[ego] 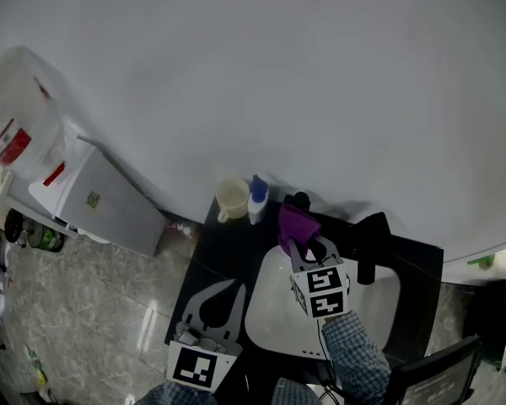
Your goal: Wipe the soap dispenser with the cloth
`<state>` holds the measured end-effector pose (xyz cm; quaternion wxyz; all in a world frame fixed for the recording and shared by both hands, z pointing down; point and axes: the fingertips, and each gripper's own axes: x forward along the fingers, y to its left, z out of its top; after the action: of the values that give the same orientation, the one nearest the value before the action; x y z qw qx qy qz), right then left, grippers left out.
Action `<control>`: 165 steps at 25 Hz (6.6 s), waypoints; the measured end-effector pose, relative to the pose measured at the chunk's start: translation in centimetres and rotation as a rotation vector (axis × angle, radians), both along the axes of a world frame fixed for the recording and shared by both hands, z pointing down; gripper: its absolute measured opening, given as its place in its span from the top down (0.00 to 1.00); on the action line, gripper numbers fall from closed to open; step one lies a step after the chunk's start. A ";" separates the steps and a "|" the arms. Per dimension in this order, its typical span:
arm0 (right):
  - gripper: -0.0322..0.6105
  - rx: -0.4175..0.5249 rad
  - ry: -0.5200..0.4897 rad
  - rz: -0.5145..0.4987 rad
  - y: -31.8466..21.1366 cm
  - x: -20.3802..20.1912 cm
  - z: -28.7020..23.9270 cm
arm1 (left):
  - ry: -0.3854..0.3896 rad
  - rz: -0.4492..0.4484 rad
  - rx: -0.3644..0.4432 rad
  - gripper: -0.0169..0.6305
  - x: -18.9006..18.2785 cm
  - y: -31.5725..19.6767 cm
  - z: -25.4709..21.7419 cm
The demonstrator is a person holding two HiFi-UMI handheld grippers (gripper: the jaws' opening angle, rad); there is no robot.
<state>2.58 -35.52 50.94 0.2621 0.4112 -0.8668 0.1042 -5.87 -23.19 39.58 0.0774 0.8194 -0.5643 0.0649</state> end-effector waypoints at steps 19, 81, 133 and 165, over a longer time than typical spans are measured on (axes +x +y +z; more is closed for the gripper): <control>0.83 0.068 -0.074 0.057 -4.2 -2.4 -4.6 | -0.001 -0.042 -0.004 0.97 -1.5 0.5 0.0; 0.83 0.008 -0.090 0.338 -7.0 6.2 0.2 | -0.013 -0.025 -0.013 0.97 -2.0 0.8 0.3; 0.83 0.364 -0.208 0.359 32.4 7.9 -14.7 | -0.032 0.225 0.123 0.97 3.0 24.0 -4.6; 0.83 0.424 -0.281 0.342 56.0 9.9 -18.1 | 0.001 0.216 0.164 0.97 6.1 45.2 -7.0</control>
<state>12.50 20.48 32.83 0.0268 0.5782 -0.8152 0.0193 0.24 21.98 32.60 0.0030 0.8791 -0.4760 0.0264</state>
